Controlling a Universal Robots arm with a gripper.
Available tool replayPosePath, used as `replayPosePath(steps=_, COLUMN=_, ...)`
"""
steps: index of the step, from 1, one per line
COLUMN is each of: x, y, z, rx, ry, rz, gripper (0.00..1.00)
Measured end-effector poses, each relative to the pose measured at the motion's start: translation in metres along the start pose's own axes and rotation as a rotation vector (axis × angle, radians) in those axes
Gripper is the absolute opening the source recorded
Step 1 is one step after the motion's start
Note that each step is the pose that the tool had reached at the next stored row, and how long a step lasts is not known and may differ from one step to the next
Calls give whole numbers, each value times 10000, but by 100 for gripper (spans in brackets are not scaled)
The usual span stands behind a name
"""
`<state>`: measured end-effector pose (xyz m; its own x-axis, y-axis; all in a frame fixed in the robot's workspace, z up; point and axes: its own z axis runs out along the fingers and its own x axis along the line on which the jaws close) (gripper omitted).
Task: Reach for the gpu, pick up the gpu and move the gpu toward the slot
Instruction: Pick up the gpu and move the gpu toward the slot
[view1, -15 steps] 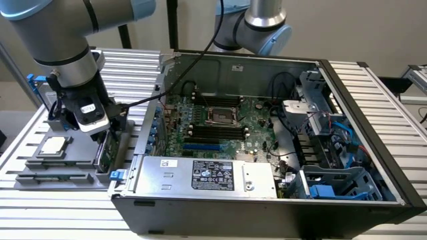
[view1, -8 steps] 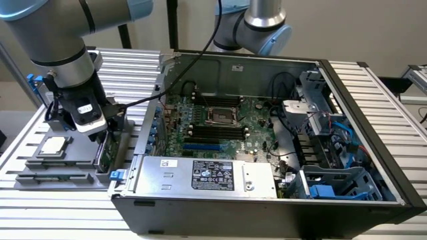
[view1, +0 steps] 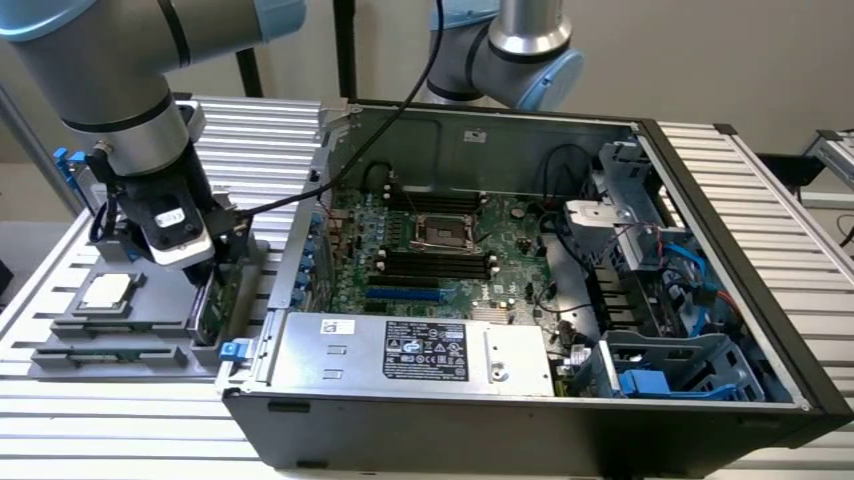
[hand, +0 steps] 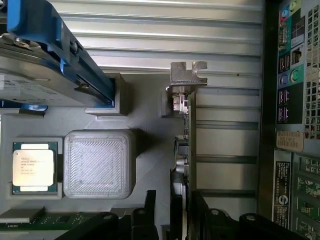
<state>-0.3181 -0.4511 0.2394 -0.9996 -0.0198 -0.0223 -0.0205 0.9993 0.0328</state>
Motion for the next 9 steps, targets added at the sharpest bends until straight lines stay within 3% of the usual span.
replayPosePath(steps=1, x=0, y=2, z=0, rx=5, ry=0, rz=0, gripper=36)
replayPosePath(steps=9, x=-11, y=12, z=-1, rx=54, ry=4, rz=1, gripper=33)
